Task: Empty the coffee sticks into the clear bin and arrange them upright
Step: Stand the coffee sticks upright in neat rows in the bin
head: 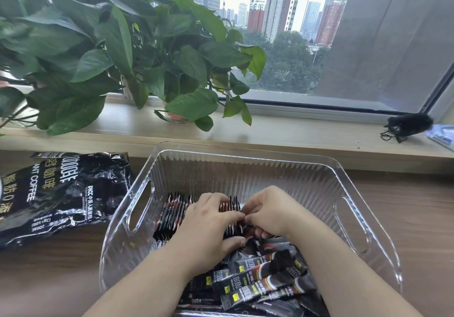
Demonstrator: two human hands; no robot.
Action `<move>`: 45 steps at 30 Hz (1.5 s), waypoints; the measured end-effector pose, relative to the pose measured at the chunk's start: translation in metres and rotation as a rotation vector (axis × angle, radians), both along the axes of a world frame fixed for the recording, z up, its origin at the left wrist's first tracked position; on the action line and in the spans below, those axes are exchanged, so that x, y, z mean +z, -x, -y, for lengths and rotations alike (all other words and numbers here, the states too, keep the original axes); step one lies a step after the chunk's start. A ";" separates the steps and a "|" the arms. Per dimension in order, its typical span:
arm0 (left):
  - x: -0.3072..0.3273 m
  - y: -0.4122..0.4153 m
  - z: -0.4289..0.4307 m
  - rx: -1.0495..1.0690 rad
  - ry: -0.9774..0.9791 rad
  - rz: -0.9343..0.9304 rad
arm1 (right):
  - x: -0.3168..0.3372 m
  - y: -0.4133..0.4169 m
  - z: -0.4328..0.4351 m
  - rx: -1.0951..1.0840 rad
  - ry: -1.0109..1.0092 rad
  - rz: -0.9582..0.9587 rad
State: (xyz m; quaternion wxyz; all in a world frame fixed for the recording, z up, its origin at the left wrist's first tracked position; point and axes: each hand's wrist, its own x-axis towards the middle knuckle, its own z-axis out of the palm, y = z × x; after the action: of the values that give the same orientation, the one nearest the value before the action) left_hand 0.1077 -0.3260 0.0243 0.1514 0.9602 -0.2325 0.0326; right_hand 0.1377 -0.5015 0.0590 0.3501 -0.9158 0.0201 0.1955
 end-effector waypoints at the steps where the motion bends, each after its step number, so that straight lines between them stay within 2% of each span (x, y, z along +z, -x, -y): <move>1: 0.000 0.000 0.000 -0.005 0.010 -0.010 | 0.000 0.000 0.000 0.003 0.004 0.001; 7: 0.001 0.003 0.000 0.006 0.019 -0.053 | 0.007 0.006 -0.001 -0.004 0.005 0.000; 9: 0.002 0.004 0.000 0.013 0.021 -0.067 | 0.019 0.010 0.003 -0.047 0.035 0.060; 12: 0.005 0.006 0.000 0.014 0.035 -0.089 | 0.049 0.016 0.020 -0.036 0.166 0.177; 17: 0.007 0.007 0.000 0.018 0.026 -0.106 | 0.095 0.030 0.052 0.063 0.419 0.246; 19: 0.008 0.007 0.000 0.016 0.020 -0.103 | 0.096 0.032 0.056 0.083 0.447 0.278; 22: 0.009 0.007 0.000 0.014 0.019 -0.108 | 0.078 0.034 0.055 0.207 0.470 0.224; 31: 0.007 0.007 0.001 0.028 0.018 -0.094 | 0.058 0.013 0.048 0.550 0.747 0.162; 36: 0.006 0.008 0.001 0.029 0.033 -0.085 | 0.044 -0.008 0.023 0.695 0.695 0.230; 45: 0.002 0.007 0.001 0.042 0.004 -0.069 | 0.030 -0.016 0.028 0.591 0.588 0.191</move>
State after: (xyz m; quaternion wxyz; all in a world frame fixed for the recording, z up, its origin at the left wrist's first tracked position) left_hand 0.1012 -0.3273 0.0268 0.1604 0.9651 -0.2069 0.0033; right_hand 0.1535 -0.5293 0.0892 0.0033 -0.9570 -0.2209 0.1879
